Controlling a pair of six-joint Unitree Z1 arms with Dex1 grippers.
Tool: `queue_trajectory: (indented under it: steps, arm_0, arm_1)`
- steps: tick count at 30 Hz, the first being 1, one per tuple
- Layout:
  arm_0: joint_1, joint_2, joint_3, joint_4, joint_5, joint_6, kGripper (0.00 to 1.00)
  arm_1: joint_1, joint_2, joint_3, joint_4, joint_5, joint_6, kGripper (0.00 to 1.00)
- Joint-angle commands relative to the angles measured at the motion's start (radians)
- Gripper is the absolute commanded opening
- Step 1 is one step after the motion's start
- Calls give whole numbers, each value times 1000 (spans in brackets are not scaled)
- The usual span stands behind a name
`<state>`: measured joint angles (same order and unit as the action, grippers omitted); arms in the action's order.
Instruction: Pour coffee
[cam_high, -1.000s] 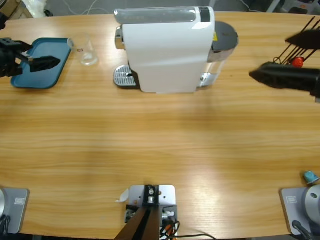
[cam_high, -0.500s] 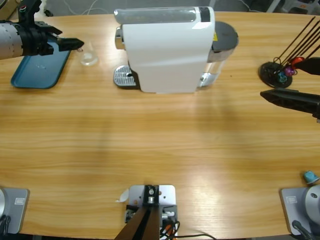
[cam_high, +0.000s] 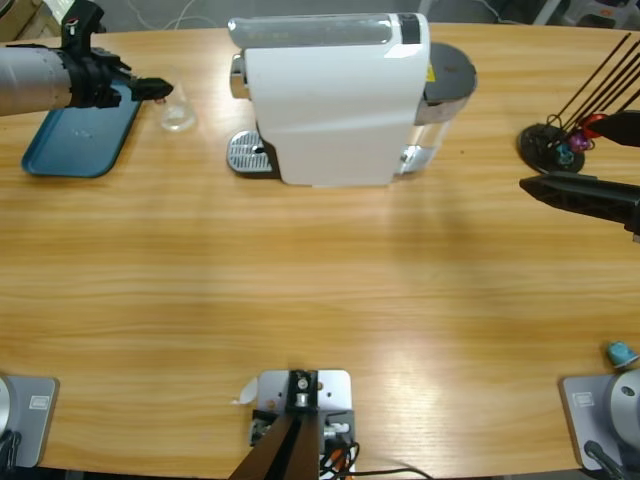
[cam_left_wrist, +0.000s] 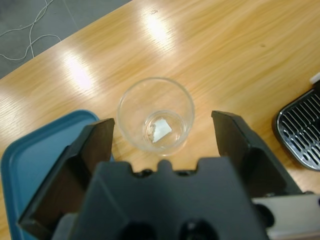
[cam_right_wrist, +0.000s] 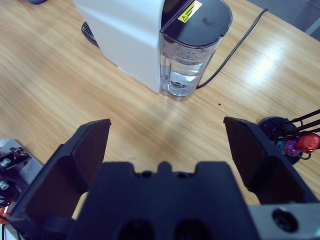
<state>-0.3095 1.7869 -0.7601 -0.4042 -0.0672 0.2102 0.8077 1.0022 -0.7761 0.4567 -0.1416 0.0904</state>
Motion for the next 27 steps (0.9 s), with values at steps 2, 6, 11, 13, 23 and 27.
queue_trajectory:
  steps: [2,6,11,13,23,27]
  arm_0:
    - [17,124,-33,-30,-14,-13,830]
    - [22,139,-33,-36,-14,-18,830]
    - [24,167,-44,-39,-20,-48,830]
    - [24,172,-44,-39,-25,-54,830]
    - [38,164,-34,-38,-57,-61,508]
    - [40,156,-20,-39,-74,-59,439]
  arm_1:
    - [-19,2,42,-16,13,6,1000]
    - [-26,10,43,-24,15,6,1000]
    - [-29,7,44,-24,16,6,1000]
    - [-30,6,44,-24,16,5,1000]
    - [-38,-5,44,-23,20,0,1000]
    - [-39,-9,44,-23,20,0,1000]
